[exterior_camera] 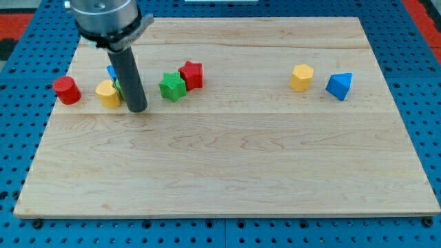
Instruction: Push the red circle into the yellow heart
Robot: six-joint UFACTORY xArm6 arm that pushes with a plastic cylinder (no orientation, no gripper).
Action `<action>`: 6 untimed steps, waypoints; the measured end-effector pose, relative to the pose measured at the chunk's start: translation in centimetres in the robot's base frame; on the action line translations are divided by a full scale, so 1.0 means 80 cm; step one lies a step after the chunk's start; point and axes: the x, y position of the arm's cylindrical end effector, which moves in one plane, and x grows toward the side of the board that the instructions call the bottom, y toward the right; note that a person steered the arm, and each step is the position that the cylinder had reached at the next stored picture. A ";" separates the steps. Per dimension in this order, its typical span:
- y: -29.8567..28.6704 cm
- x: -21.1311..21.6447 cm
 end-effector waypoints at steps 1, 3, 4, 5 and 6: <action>-0.121 0.031; -0.204 0.014; -0.203 -0.003; -0.203 -0.052; -0.198 -0.072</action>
